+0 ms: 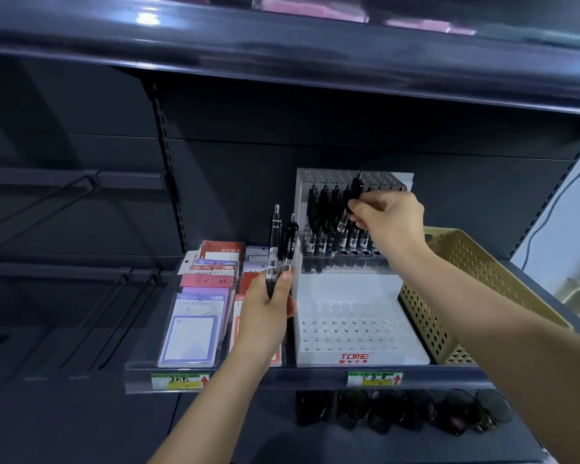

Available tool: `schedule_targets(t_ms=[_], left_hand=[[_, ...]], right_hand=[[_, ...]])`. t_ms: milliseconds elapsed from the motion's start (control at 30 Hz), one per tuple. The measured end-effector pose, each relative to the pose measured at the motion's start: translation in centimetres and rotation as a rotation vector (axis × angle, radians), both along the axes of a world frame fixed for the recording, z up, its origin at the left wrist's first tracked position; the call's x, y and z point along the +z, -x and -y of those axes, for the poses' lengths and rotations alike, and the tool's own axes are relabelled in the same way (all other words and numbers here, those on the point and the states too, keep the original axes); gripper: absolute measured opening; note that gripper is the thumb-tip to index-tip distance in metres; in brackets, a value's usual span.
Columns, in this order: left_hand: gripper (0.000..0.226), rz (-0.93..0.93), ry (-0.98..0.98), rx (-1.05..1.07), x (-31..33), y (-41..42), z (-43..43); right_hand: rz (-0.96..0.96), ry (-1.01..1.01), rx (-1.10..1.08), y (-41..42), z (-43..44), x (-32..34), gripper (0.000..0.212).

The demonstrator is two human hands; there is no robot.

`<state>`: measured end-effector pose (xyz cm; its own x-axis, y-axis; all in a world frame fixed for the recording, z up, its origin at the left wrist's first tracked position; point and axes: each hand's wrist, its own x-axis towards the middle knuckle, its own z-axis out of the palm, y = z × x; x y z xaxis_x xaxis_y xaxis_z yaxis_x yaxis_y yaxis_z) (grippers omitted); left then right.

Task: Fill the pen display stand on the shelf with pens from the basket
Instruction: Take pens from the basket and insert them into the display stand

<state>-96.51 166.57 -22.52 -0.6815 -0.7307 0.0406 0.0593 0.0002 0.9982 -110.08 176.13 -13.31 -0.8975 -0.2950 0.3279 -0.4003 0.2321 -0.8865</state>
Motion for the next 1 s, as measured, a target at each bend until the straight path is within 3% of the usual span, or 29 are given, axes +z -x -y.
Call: schedule_targets(t_ms=[267,733,800,1000], left_hand=[[0.019,-0.015,-0.011,0.004,0.2,-0.4,-0.1],[0.014,0.002,0.002,-0.045,-0.7,-0.1,-0.7],[0.017,0.009,0.020,-0.059,-0.9,0.0,-0.7],[0.013,0.019,0.068,-0.089,-0.7,0.7,-1.8]], right_hand=[[-0.050,-0.197,0.034,0.3,0.6,-2.0,0.014],[0.036,-0.161,0.044,-0.5,-0.5,-3.6,0.017],[0.078,-0.155,0.117,-1.6,-1.2,-3.8,0.003],[0.275,-0.126,0.383,-4.0,-2.1,-4.8,0.010]])
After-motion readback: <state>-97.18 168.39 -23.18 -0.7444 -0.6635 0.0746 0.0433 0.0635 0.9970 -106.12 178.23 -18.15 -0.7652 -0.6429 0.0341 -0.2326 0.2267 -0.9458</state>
